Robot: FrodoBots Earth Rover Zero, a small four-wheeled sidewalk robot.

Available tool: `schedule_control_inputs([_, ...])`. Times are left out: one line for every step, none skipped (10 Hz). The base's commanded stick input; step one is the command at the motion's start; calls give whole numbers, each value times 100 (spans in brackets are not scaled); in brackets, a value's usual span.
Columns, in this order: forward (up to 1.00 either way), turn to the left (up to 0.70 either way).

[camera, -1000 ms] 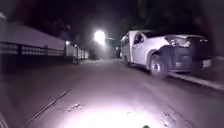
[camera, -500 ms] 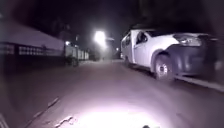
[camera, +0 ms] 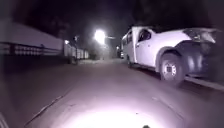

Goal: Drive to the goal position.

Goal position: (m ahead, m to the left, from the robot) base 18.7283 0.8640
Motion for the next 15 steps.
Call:
schedule_control_inputs([70,0])
schedule_control_inputs([70,0])
schedule_control_inputs([70,0])
schedule_control_inputs([70,0])
schedule_control_inputs([70,0])
schedule_control_inputs([70,0])
schedule_control_inputs([70,0])
schedule_control_inputs([70,0])
schedule_control_inputs([70,0])
schedule_control_inputs([70,0])
schedule_control_inputs([70,0])
schedule_control_inputs([70,0])
schedule_control_inputs([70,0])
schedule_control_inputs([70,0])
schedule_control_inputs([70,0])
